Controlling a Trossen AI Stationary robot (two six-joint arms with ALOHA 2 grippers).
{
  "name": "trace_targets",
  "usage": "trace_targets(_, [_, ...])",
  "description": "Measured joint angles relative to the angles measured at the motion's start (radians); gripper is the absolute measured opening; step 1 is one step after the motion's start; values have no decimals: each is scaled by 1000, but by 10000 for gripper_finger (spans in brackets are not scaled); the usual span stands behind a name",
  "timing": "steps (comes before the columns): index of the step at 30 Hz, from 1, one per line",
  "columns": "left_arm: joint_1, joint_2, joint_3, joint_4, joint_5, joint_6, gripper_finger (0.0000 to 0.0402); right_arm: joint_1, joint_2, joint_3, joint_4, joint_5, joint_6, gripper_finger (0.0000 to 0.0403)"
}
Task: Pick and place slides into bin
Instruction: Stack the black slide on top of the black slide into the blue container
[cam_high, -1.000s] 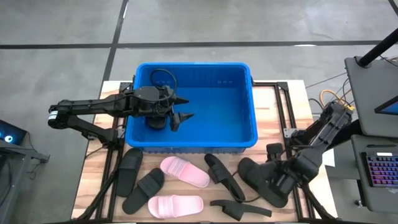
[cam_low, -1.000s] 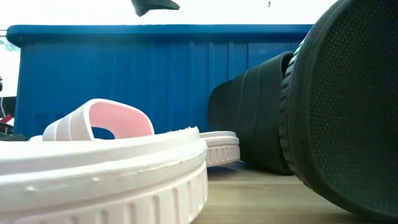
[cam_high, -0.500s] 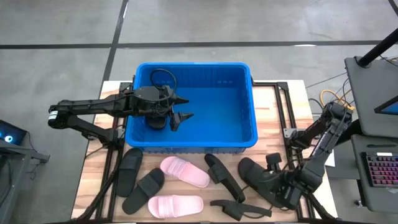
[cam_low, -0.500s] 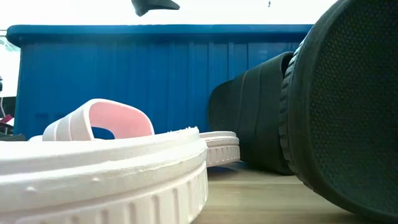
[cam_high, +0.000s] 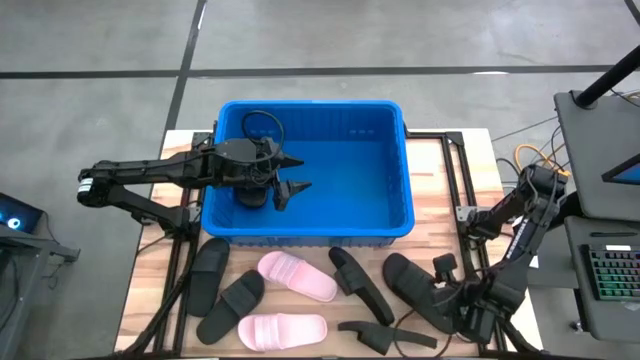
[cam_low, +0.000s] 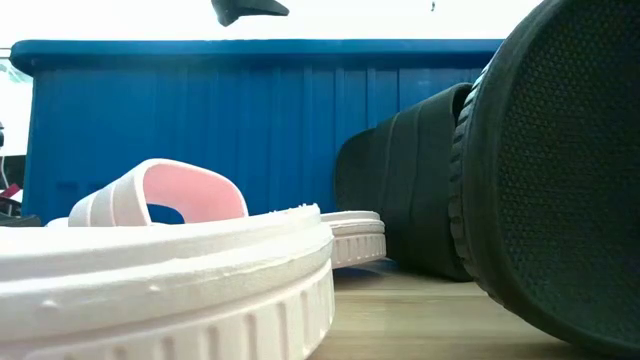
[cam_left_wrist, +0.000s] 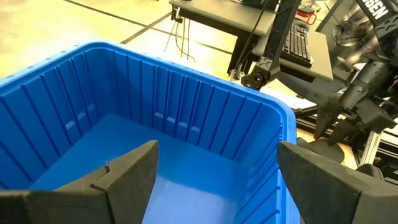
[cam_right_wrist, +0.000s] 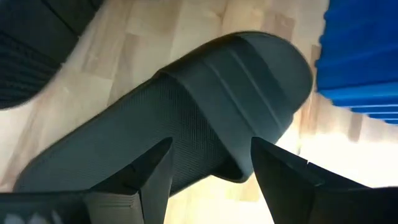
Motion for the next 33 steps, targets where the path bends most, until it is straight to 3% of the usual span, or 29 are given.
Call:
trace_targets(16, [0, 0, 0, 0, -25, 0, 310, -4, 3, -94, 44, 85, 50, 205])
trace_targets(23, [0, 0, 0, 0, -27, -1, 310, -4, 3, -172, 164, 61, -45, 206])
trace_targets(33, [0, 0, 0, 1, -27, -2, 310, -4, 2, -165, 167, 148, -2, 206])
